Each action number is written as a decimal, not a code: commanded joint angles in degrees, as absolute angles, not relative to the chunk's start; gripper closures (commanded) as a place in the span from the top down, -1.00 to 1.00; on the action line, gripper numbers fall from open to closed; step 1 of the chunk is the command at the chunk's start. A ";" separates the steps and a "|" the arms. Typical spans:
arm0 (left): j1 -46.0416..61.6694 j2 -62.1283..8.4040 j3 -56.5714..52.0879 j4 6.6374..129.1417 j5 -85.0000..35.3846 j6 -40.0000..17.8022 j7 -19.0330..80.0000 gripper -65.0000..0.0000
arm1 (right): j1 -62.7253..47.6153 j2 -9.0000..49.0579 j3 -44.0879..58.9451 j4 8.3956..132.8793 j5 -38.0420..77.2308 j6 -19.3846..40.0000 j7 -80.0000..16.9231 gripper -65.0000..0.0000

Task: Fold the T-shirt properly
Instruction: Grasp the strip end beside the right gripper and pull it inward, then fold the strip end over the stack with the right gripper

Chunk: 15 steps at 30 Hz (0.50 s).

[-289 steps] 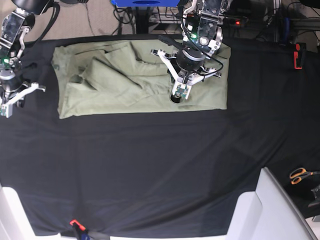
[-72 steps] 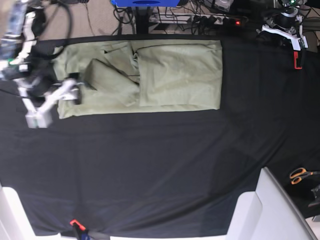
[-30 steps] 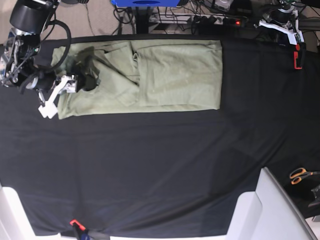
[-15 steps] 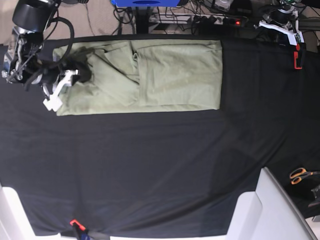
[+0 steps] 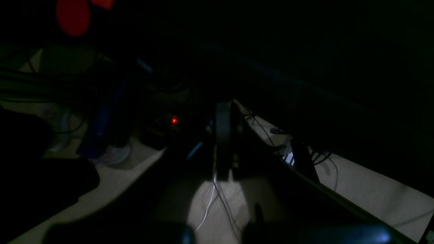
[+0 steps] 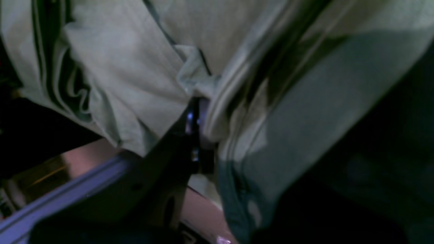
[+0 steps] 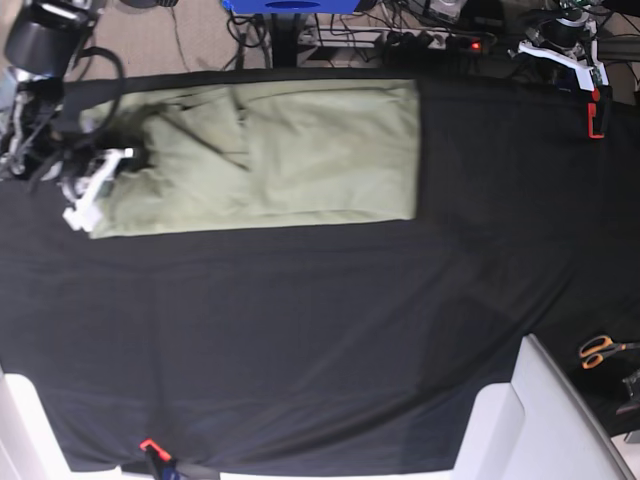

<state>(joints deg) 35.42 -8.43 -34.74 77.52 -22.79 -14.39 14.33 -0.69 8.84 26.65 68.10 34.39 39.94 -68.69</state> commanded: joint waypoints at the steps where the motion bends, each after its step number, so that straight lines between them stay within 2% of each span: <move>1: 36.09 -9.10 -35.21 78.55 -23.16 -14.29 13.14 -1.00 | 0.04 9.80 26.95 70.81 35.12 40.00 -67.38 -1.00; 3: 36.09 -9.01 -35.21 78.64 -23.16 -14.29 13.14 -1.00 | -1.89 9.80 26.42 76.00 35.03 39.16 -65.54 -1.00; 5: 36.09 -8.92 -35.21 78.64 -23.16 -14.29 13.14 -1.00 | -3.91 9.80 25.71 82.77 34.95 31.34 -64.57 -1.00; 10: 36.00 -8.92 -35.21 78.64 -23.16 -14.29 13.14 -1.00 | -8.75 9.71 13.76 100.35 34.95 8.13 -64.22 -1.00; 15: 36.00 -8.92 -35.21 78.64 -23.16 -14.29 13.14 -1.00 | -10.15 9.71 1.10 108.18 34.95 -9.01 -64.66 -1.00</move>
